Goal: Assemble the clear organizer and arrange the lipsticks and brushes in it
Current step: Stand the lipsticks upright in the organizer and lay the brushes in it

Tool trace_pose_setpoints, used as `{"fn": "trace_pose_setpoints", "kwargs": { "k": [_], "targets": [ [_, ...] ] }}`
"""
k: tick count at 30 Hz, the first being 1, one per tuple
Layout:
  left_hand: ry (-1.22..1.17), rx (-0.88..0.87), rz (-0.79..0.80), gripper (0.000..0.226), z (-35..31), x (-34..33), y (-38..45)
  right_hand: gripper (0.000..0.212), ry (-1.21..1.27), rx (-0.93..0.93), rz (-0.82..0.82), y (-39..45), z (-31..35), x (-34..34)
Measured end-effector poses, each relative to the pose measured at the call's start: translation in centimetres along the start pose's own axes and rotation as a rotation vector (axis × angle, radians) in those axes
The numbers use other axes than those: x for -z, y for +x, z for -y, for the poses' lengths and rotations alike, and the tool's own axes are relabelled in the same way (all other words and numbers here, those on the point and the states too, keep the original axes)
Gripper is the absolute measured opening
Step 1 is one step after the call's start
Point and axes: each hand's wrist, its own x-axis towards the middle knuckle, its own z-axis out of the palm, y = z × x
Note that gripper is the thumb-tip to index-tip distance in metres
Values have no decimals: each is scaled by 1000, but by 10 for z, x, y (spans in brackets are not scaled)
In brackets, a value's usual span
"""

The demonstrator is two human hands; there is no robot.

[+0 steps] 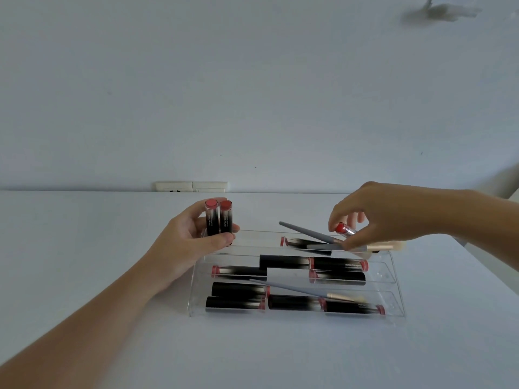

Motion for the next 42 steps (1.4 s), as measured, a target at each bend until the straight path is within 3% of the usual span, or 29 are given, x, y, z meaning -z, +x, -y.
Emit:
{"fn": "trace_pose_setpoints", "kwargs": {
  "k": [5,14,22,25,31,42],
  "targets": [
    [-9,4,-1,55,1,0,1,18,68,-8,1,4,2,-4],
    [3,4,1,54,0,0,0,16,305,6,-88,4,3,2],
    [6,5,-10,53,-1,0,1,18,623,64,-558,16,31,24],
    [-22,-9,-22,54,-3,-1,0,15,679,97,-643,35,56,15],
    [23,-21,-58,59,-4,0,-1,17,670,174,-639,70,96,-16],
    [79,-27,-82,56,-8,0,-2,21,631,166,-594,86,105,-41]
  ]
}}
